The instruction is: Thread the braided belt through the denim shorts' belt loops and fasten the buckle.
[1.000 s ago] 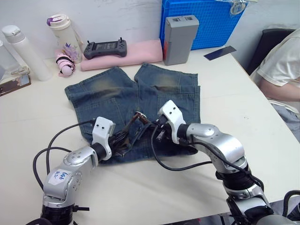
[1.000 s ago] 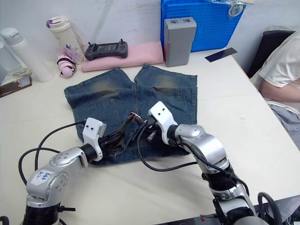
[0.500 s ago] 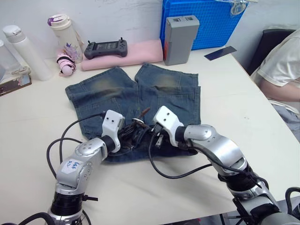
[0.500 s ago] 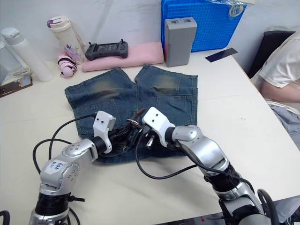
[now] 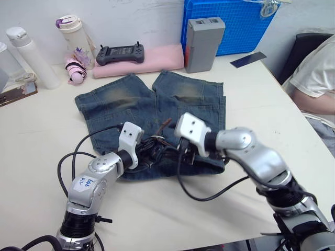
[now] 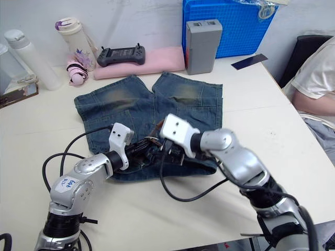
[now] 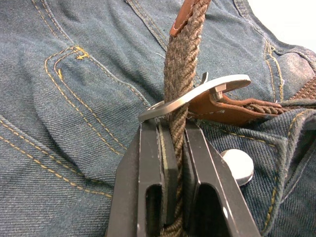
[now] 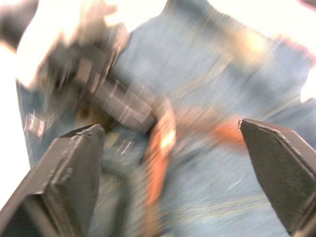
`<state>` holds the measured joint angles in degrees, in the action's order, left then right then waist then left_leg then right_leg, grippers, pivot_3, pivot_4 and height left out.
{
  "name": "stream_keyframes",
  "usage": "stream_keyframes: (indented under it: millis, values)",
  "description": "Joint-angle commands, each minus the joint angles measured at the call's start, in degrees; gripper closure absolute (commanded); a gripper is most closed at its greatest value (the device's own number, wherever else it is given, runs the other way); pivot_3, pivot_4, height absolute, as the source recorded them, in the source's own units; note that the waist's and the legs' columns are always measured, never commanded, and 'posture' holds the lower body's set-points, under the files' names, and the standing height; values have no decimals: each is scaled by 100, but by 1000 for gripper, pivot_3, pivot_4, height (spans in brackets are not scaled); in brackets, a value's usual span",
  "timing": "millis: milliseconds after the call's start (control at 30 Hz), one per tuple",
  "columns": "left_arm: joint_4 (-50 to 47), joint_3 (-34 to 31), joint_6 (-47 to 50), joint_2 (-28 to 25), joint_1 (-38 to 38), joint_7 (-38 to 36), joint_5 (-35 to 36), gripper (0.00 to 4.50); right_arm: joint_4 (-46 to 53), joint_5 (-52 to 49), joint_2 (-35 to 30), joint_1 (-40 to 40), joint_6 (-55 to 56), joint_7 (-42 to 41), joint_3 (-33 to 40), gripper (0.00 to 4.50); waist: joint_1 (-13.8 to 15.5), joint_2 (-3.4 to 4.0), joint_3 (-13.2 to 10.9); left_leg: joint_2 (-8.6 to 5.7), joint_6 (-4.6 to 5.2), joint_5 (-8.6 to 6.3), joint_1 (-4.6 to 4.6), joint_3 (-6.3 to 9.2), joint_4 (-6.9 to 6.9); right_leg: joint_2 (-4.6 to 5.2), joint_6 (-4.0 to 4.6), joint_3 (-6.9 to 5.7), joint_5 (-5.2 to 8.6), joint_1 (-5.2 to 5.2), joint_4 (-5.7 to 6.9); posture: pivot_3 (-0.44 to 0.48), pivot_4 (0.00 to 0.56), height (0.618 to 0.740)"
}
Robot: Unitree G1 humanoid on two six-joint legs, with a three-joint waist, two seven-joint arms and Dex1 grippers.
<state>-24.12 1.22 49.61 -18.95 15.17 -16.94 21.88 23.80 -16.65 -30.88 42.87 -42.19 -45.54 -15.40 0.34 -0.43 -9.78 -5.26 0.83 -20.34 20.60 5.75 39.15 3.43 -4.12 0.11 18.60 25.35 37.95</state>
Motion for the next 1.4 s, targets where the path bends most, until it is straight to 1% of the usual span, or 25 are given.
stream_keyframes:
  millis: [33, 100, 167, 233, 333, 400, 433, 567, 600, 667, 700, 867, 933, 967, 1000, 1067, 1100, 1233, 1267, 1300, 1333, 1367, 1400]
  values:
    - [-116, 122, -116, 33, -37, -54, -33, 4500, -542, 663, -120, 308, 1258, -78, -168, 12, -2, -1, 1, 1, 0, 0, 0, 0, 0, 0, 0, 0, 0, 0, 0, 0, 150, 709]
    - [-114, 141, -149, 43, -48, -43, -64, 4500, -1214, 1698, -310, 469, 2438, 59, -762, 12, 2, -2, 1, -1, 0, 0, 0, -2, 0, 0, 0, 0, 0, 0, 0, 0, 150, 709]
    - [-136, 146, -166, 46, -69, -29, -84, 4500, -1760, 2352, -363, 586, 3293, 115, -1167, 12, 13, -2, 1, -3, 2, 1, -1, -2, 1, 2, 0, 0, 0, -1, 0, 0, 150, 709]
    - [-174, 164, -186, 27, -92, -26, -118, 4500, -2157, 2740, -335, 669, 3885, 118, -1379, 12, 4, -2, 1, -3, 2, 1, 0, -4, 1, 2, 0, 1, 0, 1, 0, 0, 150, 709]
    - [-222, 175, -195, 27, -125, -13, -149, 4500, -2579, 3115, -220, 767, 4437, 161, -1502, 12, -10, -2, 1, -1, 2, 2, 0, -5, 1, 1, 0, 0, 0, 3, 1, 0, 150, 709]
    - [-241, 178, -201, 29, -144, -3, -173, 4500, -2736, 3206, -125, 790, 4639, 153, -1478, 540, -19, -2, 1, -1, 2, 2, 0, -4, 4, 1, 0, 0, 0, 2, 1, 0, 150, 709]
    - [-250, 180, -205, 28, -153, 0, -185, 4500, -2784, 3224, -82, 788, 4685, 132, -1451, 888, -20, -2, 1, -1, 2, 2, 0, -4, 4, 1, 0, 0, 0, 2, 2, 0, 150, 709]
    - [-282, 165, -193, 44, -178, 21, -202, 4500, -2900, 3316, 6, 759, 4782, 37, -1383, 2756, -20, -2, 1, -1, 1, 2, 0, -4, 5, 1, 0, -1, 0, 2, 1, 0, 150, 709]
    - [-284, 164, -193, 44, -180, 23, -206, 4500, -2908, 3331, 20, 744, 4784, 8, -1373, 3356, -20, -2, 1, -1, 2, 2, 0, -4, 5, 1, 0, -1, 0, 2, 1, 0, 150, 709]
    - [-279, 155, -196, 50, -178, 30, -206, 4500, -2903, 3349, 48, 714, 4771, -40, -1354, 4225, -25, -2, 1, -1, 1, 2, 0, -4, 5, 1, 0, -1, 0, 2, 2, 0, 150, 709]
    - [-277, 154, -201, 51, -179, 33, -209, 4500, -2892, 3355, 63, 698, 4761, -62, -1343, 4481, -31, -2, 1, 0, 1, 2, 0, -4, 5, 1, 0, -1, 0, 2, 2, 0, 150, 709]
    - [-287, 85, -194, 92, -194, 52, -169, 4500, -2764, 3339, 124, 587, 4613, -162, -1262, 4481, -32, -2, 1, 0, 1, 2, 0, -4, 5, 0, 0, -1, 0, 2, 2, 0, 150, 709]
    - [-389, -77, -141, 149, -223, -62, 78, 3624, -2700, 3338, 149, 525, 4548, -194, -1209, 4500, -34, -2, 1, 0, 1, 2, 0, -4, 5, 0, 0, 0, 0, 2, 2, 0, 150, 709]
    - [-419, -141, -119, 151, -229, -102, 146, 3431, -2686, 3351, 171, 514, 4518, -205, -1196, 4500, -34, -2, 1, 0, 1, 2, 0, -4, 5, 0, 0, 0, 0, 2, 2, 0, 150, 709]
    - [-451, -217, -77, 124, -226, -127, 195, 3021, -2666, 3368, 187, 501, 4492, -214, -1188, 4500, -36, -2, 1, 1, 1, 2, 0, -4, 5, 0, 0, -1, 0, 2, 2, 0, 150, 709]
    - [-574, -571, 208, -13, -276, -353, 618, 2188, -2606, 3370, 219, 456, 4404, -218, -1160, 4500, -38, -2, 1, 1, 1, 2, 0, -4, 5, 0, 0, 0, 0, 2, 3, 0, 150, 709]
    - [-677, -900, 383, -157, -330, -561, 980, 1786, -2572, 3379, 230, 432, 4354, -209, -1143, 4500, -47, -2, 1, 2, 1, 2, 0, -4, 5, -1, 0, -1, 0, 2, 3, 0, 150, 709]
    - [-743, -1832, 793, -615, -446, -1110, 2051, 1786, -2487, 3425, 266, 367, 4223, -203, -1091, 4500, -75, 0, 0, 8, -4, 4, 0, -4, 2, -5, 1, 0, 1, 7, 5, 0, 150, 709]
    - [-624, -2113, 879, -812, -451, -1303, 2311, 1786, -2466, 3433, 266, 344, 4189, -194, -1078, 4500, -75, 0, 0, 8, -4, 4, 0, -4, 1, -5, 2, 0, 1, 7, 5, 0, 150, 709]
    - [-484, -2350, 919, -1102, -478, -1649, 2555, 2372, -2445, 3440, 270, 322, 4153, -177, -1067, 4500, -70, 0, 0, 7, -4, 4, 0, -4, 2, -5, 2, 0, 1, 7, 5, 0, 150, 709]
    - [-381, -2483, 934, -1310, -499, -1876, 2707, 2661, -2430, 3449, 277, 307, 4127, -166, -1061, 4500, -67, -1, -1, 7, -4, 4, 1, -4, 1, -5, 2, 1, 1, 7, 4, 0, 150, 709]
    - [-218, -2581, 936, -1545, -477, -2110, 2812, 3064, -2412, 3457, 287, 290, 4094, -151, -1048, 4500, -63, -1, -1, 8, -4, 4, 1, -3, 2, -6, 2, 0, 1, 7, 3, 0, 150, 709]
    - [-44, -2597, 913, -1747, -441, -2291, 2836, 3622, -2400, 3468, 300, 279, 4068, -141, -1042, 4500, -59, -1, -1, 6, -4, 4, 1, -2, 1, -4, 2, 0, 1, 6, 3, 0, 150, 709]
